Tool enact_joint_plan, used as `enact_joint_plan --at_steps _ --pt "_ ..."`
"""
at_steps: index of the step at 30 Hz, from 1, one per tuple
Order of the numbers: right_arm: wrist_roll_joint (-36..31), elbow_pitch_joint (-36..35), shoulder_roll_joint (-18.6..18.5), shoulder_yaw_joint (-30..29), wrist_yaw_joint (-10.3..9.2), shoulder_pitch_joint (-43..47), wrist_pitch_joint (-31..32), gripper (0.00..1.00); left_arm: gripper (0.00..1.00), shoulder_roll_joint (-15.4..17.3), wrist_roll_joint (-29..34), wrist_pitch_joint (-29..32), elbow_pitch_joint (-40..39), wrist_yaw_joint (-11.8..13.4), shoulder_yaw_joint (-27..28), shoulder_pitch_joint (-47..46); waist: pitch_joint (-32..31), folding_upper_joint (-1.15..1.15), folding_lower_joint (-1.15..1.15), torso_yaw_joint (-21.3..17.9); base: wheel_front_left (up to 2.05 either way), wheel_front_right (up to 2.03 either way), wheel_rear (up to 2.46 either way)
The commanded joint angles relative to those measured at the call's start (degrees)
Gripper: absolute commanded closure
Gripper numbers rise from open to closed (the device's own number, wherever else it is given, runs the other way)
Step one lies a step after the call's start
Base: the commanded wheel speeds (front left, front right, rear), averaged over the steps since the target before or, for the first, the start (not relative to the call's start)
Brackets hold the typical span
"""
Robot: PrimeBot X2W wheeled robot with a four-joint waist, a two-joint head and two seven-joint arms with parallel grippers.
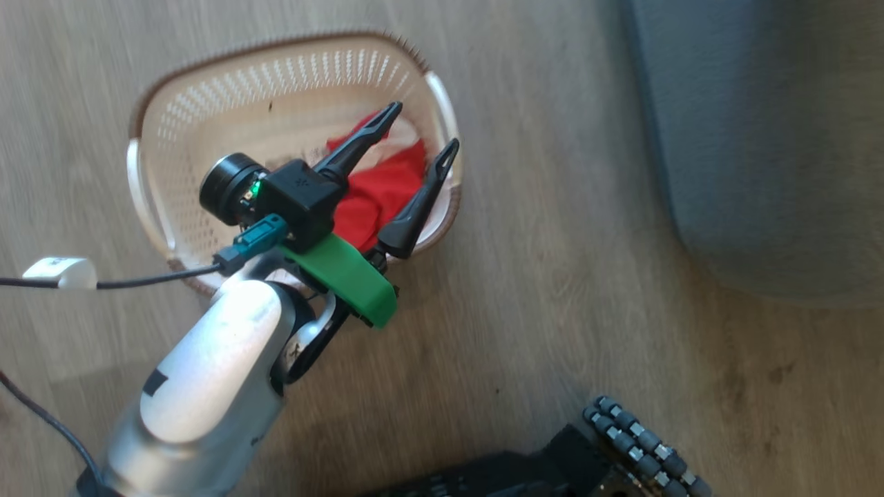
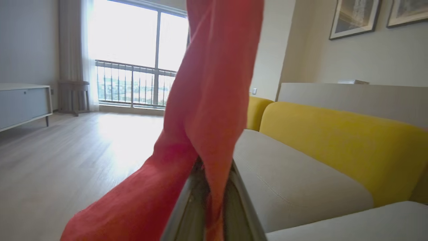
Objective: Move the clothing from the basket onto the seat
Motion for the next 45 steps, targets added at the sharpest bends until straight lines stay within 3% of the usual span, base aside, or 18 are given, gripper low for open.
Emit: enact_joint_plan --at_steps 1,6,11,15,19,23,26,27,28,33,39,45 --pt "0.02 -1.53 -1.99 -0.92 -0.02 -1.07 0.59 1.00 0.00 0.72 0.25 -0.52 -1.99 -0.04 1.63 -1.02 2.93 0.00 -0.02 2.46 0.00 0.00 0.00" --pt "-4.92 2.87 -9.23 -9.95 -0.02 -11.46 6.77 1.00 0.00 -0.16 -1.03 -1.92 -2.43 1.01 2.50 0.10 4.73 0.00 -0.02 5.01 0.00 0.00 0.00" --pt "-9.59 5.95 -11.14 -16.21 -0.02 -13.19 8.73 1.00 0.00 -0.11 -2.23 -2.75 -2.91 2.02 3.32 2.19 6.09 0.00 -0.02 6.11 0.00 0.00 0.00" --pt "-14.35 10.74 -9.28 -22.44 -0.02 -8.65 7.43 1.00 0.00 0.87 -2.38 -2.45 -3.75 2.98 3.77 3.69 7.10 0.00 -0.02 6.16 0.00 0.00 0.00" --pt "-24.73 16.04 -5.63 -34.76 -0.02 -4.26 5.79 1.00 0.00 2.19 -2.29 -1.77 -5.16 4.47 4.37 5.63 8.05 0.00 -0.02 6.28 0.00 0.00 0.00" --pt "-34.10 16.93 -0.64 -45.03 -0.02 -5.22 2.75 1.00 0.00 3.81 -2.43 -1.05 -6.72 5.80 5.10 7.97 8.30 0.00 -0.02 6.08 0.00 0.00 0.00" --pt "-38.75 17.92 1.80 -48.10 -0.02 -6.45 0.40 0.65 0.00 4.50 -2.74 -0.81 -7.54 6.33 5.40 9.25 7.48 0.00 -0.02 5.76 0.00 0.00 0.00" --pt "-39.95 18.37 2.19 -48.69 -0.02 -6.58 -0.34 0.27 0.00 4.60 -2.81 -0.77 -7.74 6.48 5.47 9.47 7.09 0.00 -0.02 5.68 0.00 0.00 0.00" --pt "-41.02 19.07 2.51 -49.19 -0.02 -6.60 -0.78 0.00 0.00 4.64 -2.90 -0.74 -7.87 6.61 5.51 9.63 6.56 0.00 -0.02 5.54 0.00 0.00 0.00" --pt "-44.48 23.38 3.22 -47.46 -0.02 -5.32 -2.06 0.00 0.00 4.04 -3.68 -1.08 -7.87 6.75 5.65 9.55 3.74 0.00 -0.02 4.57 0.00 0.00 0.00" --pt "-43.99 29.60 5.01 -36.27 -0.02 1.64 -6.37 0.00 0.00 3.00 -5.62 -3.27 -4.91 6.36 6.69 9.84 -2.26 0.00 -0.02 3.17 0.00 0.00 0.00" --pt "-39.15 29.02 9.93 -27.07 -0.02 8.15 -8.49 0.00 0.00 1.87 -7.78 -5.53 -1.47 6.13 8.21 11.42 -9.47 0.00 -0.02 3.17 0.00 0.00 0.00"
